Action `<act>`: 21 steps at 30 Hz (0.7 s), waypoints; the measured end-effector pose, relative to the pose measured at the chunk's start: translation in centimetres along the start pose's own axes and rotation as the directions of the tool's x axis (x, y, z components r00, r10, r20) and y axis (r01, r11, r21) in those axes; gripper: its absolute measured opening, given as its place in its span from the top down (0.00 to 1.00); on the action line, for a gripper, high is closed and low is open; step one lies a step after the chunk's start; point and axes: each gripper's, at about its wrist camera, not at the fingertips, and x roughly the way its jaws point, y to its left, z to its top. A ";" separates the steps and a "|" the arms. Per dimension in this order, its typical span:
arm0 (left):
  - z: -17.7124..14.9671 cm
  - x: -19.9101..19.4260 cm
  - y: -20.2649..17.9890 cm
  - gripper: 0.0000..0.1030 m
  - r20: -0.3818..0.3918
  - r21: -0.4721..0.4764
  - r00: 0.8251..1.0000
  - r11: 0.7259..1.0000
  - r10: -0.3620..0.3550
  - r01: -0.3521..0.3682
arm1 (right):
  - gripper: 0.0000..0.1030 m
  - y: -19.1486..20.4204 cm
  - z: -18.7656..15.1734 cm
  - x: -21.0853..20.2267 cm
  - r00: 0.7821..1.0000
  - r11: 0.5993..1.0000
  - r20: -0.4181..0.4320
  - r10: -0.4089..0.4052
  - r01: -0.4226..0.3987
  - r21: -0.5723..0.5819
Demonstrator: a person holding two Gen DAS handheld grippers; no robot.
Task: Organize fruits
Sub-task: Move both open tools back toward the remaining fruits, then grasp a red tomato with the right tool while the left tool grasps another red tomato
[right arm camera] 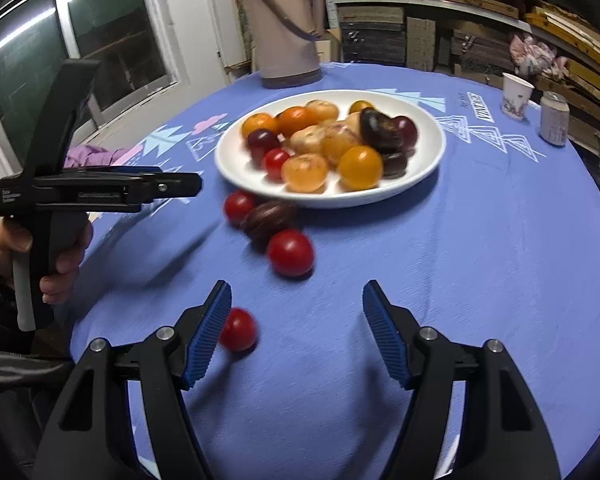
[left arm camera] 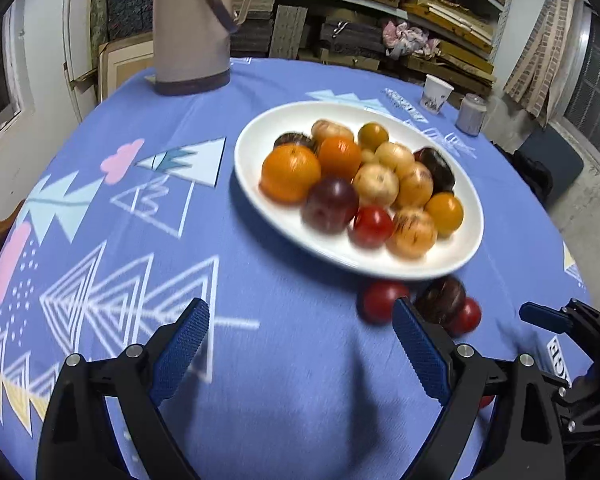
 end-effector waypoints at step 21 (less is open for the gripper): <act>-2.2 1.2 -1.1 0.09 -0.050 0.055 0.998 0.998 0.032 -0.029 | 0.75 3.4 -1.8 2.8 0.998 0.996 -0.055 0.026 -0.031 -0.084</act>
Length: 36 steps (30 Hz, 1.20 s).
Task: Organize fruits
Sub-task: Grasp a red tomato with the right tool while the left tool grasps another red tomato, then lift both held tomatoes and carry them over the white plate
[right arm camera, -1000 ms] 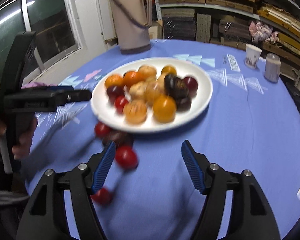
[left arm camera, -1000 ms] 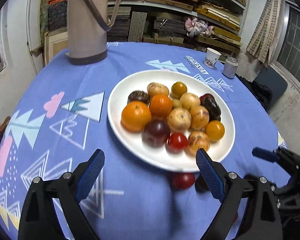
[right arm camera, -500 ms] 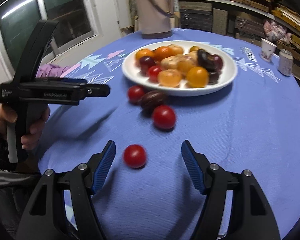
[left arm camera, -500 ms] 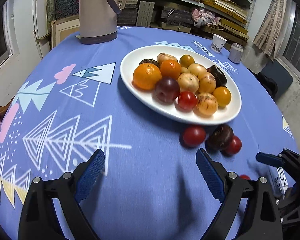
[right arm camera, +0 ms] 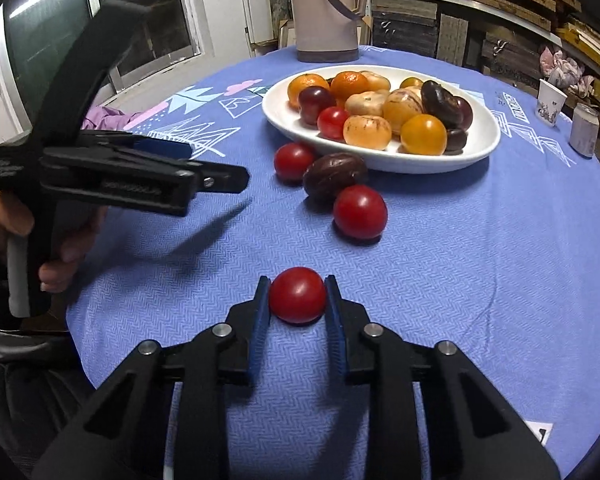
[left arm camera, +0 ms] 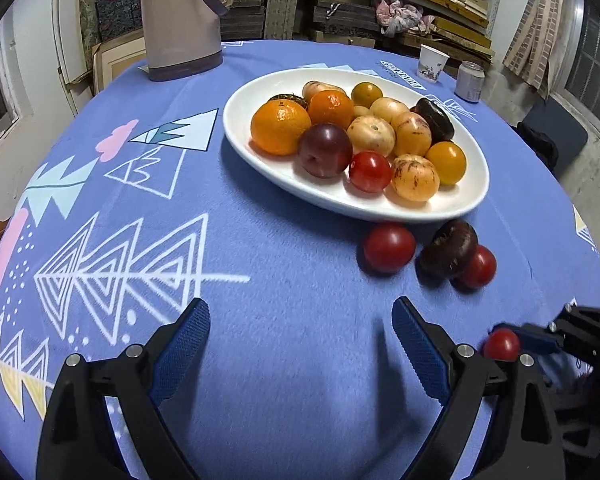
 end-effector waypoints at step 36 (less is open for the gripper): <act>1.8 0.6 -3.4 0.71 0.020 0.114 0.996 0.990 -0.089 0.087 | 0.75 -0.5 0.0 -0.3 0.999 0.999 0.017 0.030 -0.031 0.036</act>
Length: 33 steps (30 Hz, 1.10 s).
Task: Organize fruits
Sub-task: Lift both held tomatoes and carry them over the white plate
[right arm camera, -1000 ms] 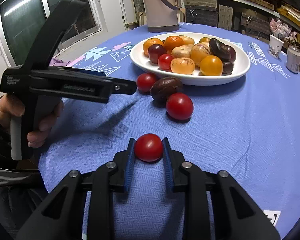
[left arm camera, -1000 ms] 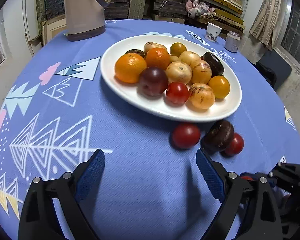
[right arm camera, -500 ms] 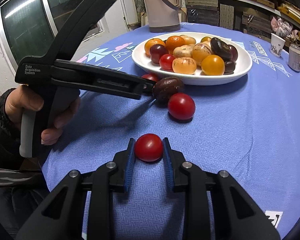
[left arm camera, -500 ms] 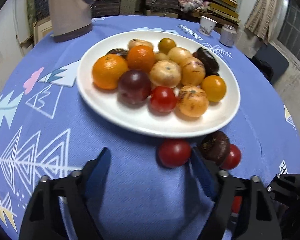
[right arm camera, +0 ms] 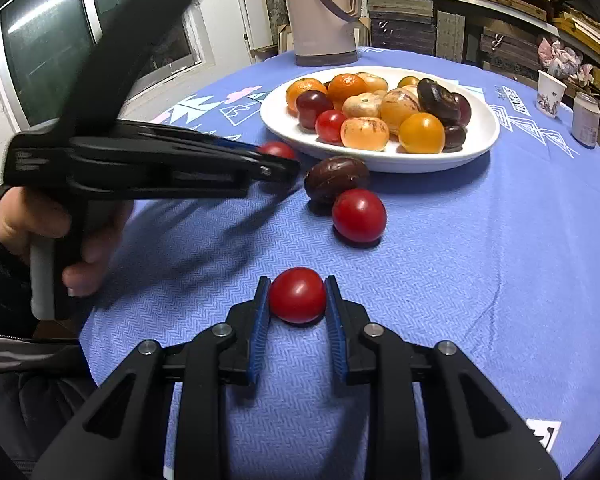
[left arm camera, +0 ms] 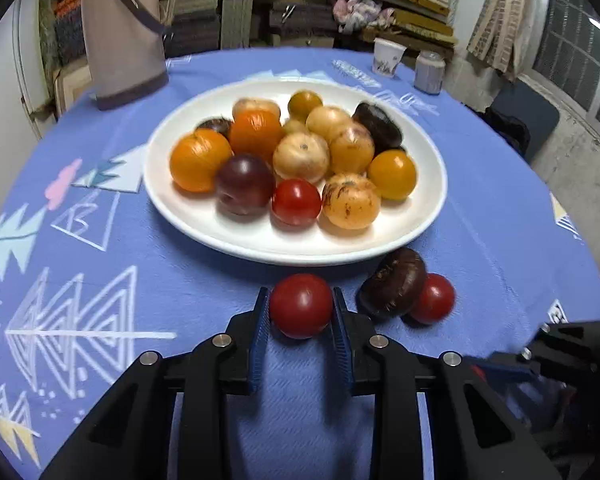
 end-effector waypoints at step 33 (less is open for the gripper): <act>7.2 -1.9 2.3 0.70 0.110 -0.027 0.994 0.999 -0.018 0.021 | 0.58 -1.0 5.8 -3.2 0.999 0.983 0.048 -0.006 0.014 -0.184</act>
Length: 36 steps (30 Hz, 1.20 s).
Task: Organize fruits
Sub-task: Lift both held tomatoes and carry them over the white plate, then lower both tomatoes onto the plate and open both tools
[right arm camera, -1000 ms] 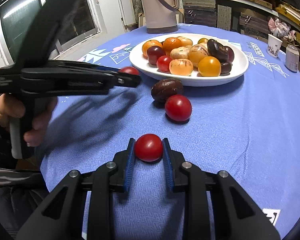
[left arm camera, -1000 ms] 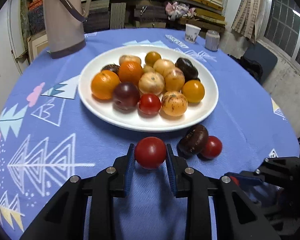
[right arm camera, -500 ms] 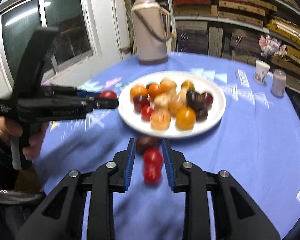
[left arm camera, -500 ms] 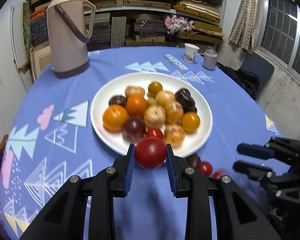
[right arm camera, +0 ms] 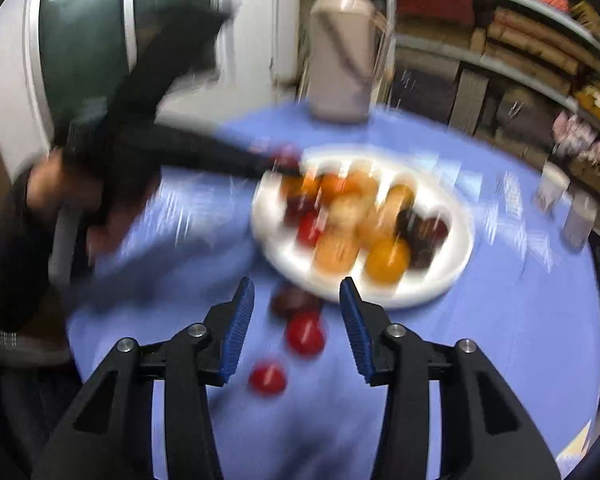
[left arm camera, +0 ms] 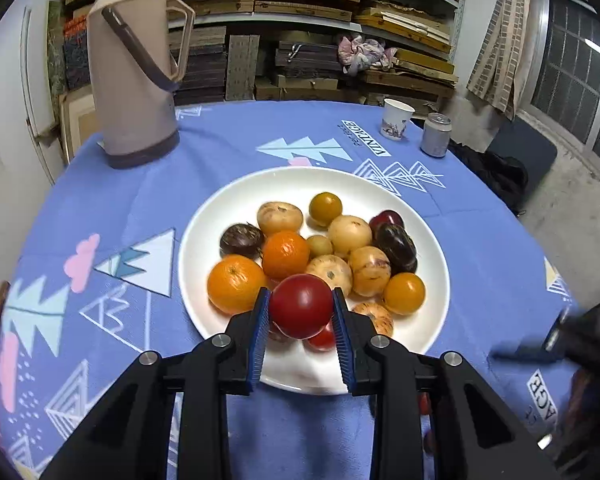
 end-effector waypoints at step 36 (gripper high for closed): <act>0.7 0.0 -0.6 0.70 0.012 0.025 1.000 1.000 -0.004 0.004 | 0.76 -3.2 4.1 1.6 0.991 0.992 0.097 -0.095 0.086 0.091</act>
